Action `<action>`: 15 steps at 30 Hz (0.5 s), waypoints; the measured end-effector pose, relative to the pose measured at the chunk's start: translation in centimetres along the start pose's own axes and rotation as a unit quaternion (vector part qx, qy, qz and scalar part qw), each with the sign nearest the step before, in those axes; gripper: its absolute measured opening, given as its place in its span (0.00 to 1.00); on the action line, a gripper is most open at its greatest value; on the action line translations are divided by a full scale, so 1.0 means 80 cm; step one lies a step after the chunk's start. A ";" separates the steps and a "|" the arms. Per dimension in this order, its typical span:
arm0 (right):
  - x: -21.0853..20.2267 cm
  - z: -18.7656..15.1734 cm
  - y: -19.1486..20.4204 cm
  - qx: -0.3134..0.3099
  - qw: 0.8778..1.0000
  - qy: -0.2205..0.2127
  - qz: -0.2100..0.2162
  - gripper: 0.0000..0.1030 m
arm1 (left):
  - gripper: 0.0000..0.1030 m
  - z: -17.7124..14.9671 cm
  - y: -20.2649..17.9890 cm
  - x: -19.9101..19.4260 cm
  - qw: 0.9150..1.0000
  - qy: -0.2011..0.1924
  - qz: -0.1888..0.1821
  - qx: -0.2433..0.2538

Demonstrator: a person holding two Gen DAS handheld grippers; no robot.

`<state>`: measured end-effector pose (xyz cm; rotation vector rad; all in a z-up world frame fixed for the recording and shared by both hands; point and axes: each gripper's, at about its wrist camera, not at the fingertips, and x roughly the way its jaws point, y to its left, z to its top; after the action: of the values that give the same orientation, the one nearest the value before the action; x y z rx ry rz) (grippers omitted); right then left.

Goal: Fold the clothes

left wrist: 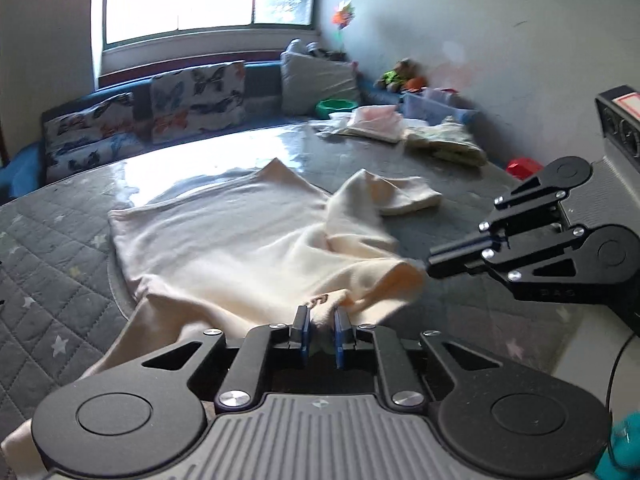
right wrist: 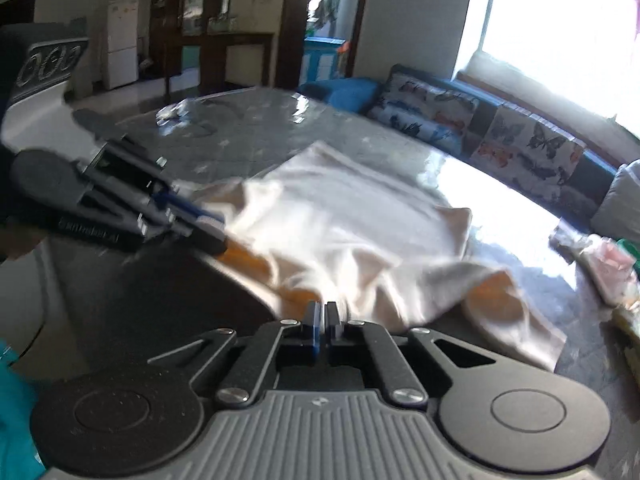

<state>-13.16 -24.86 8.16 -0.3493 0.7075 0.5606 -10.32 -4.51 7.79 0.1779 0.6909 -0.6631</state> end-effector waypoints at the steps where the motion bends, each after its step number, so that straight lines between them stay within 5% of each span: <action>1: -0.001 -0.008 0.004 -0.001 1.000 0.014 0.012 0.02 | 0.13 -0.008 0.000 0.000 1.000 0.006 -0.005 0.004; 5: -0.001 -0.021 0.004 0.006 0.999 0.032 0.019 0.06 | 0.13 -0.026 -0.001 0.011 0.999 0.035 -0.005 0.006; 8: -0.002 -0.009 -0.004 0.015 1.000 0.006 0.009 0.22 | 0.13 -0.032 -0.002 0.018 0.999 0.047 -0.003 0.004; 15: 0.040 0.006 0.018 -0.019 0.999 -0.003 0.039 0.22 | 0.14 -0.033 -0.008 0.019 0.999 0.044 -0.007 0.014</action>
<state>-11.78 -22.37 6.12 -0.3560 0.7079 0.6492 -11.25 -4.82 4.85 0.2290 0.7676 -0.6816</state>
